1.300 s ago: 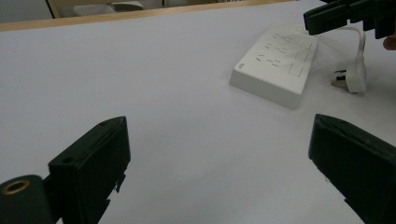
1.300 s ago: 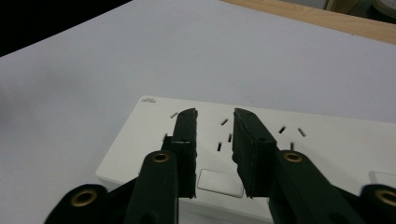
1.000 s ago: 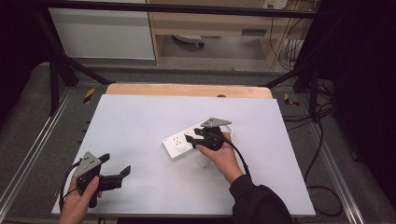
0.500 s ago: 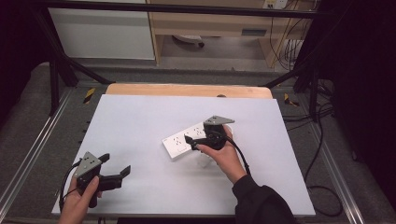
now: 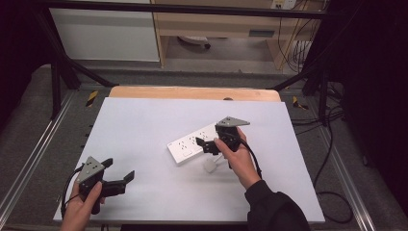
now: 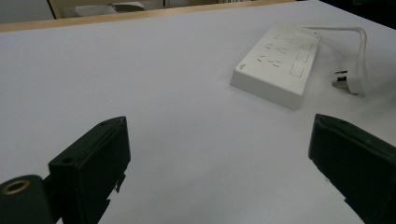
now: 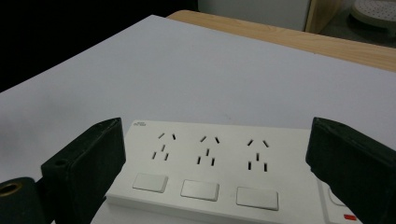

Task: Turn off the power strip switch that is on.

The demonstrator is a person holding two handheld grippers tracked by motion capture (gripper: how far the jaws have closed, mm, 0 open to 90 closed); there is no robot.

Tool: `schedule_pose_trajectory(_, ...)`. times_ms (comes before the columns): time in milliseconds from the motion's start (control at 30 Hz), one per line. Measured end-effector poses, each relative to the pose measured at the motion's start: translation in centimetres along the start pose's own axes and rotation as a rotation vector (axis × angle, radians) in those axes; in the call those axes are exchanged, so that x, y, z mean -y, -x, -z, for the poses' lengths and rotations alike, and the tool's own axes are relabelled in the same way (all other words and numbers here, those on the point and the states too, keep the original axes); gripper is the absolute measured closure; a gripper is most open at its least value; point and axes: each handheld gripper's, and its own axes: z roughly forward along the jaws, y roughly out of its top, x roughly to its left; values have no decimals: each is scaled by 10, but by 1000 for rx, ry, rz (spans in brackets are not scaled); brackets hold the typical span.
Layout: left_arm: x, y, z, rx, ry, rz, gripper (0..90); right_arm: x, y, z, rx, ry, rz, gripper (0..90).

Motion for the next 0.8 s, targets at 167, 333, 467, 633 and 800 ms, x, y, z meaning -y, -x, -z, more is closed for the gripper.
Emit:
schedule_pose_trajectory(167, 0, 0, 0, -1, 3, 2, 53, -2, 2, 7, 8, 13, 2, 54)
schedule_pose_trajectory(333, 0, 0, 0, -2, -1, -2, 53, -4, 7, 18, 19, 18, -1, 53)
schedule_pose_trajectory(467, 0, 0, 0, -2, 2, 2, 53, -6, 11, 28, 30, 30, 4, 53)
schedule_pose_trajectory(633, 0, 0, 0, -1, 0, 0, 53, -7, 15, 38, 38, 49, 8, 49)
schedule_pose_trajectory(800, 0, 0, 0, -2, 2, 2, 53, -10, 23, 53, 74, 76, 30, 49)
